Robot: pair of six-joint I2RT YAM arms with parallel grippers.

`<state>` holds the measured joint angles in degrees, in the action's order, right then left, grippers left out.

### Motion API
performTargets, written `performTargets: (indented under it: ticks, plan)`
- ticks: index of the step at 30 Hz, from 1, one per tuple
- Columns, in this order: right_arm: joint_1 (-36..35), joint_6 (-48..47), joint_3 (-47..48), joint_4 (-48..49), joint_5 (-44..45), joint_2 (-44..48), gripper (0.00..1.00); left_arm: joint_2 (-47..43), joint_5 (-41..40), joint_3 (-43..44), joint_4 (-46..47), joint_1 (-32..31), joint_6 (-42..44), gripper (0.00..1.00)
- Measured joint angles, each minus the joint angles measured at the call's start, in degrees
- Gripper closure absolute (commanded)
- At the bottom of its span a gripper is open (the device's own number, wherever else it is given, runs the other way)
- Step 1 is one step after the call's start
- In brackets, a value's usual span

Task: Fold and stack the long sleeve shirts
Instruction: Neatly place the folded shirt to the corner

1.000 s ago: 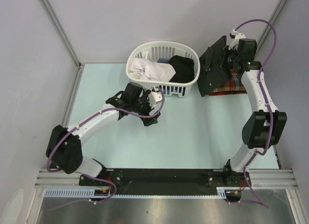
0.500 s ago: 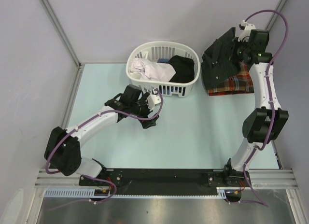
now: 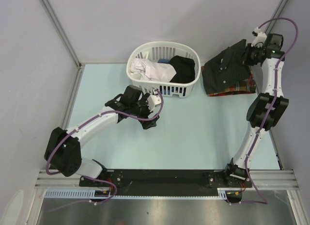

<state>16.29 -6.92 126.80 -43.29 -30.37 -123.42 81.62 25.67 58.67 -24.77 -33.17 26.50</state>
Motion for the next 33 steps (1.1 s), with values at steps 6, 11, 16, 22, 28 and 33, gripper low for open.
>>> performTargets:
  ticks: [6,11,16,22,28,33]
  plan:
    - [4.2,-4.8,5.2,-1.5,-5.2,-3.7,1.0,0.0,0.0,-0.2,-0.3,0.0,0.0,0.01]
    - [6.2,-10.2,5.2,-1.6,-8.3,-5.9,0.92,0.0,0.0,-0.2,-1.3,0.1,0.0,0.0]
    - [7.5,-12.3,4.3,2.1,-8.5,-8.3,0.22,0.0,-0.5,-0.2,-2.6,0.4,-0.2,0.01]
    - [9.0,-15.3,5.9,8.1,-1.9,-11.1,0.0,-0.8,-0.3,-0.1,-5.3,4.0,-2.6,0.01]
    - [10.1,-16.8,8.2,10.8,1.9,-8.5,0.0,-3.2,2.5,1.2,-8.6,13.2,-7.1,0.01]
    - [9.4,-16.7,8.2,9.8,2.8,-1.2,0.0,-3.9,4.4,7.6,-13.2,19.2,-9.8,0.01]
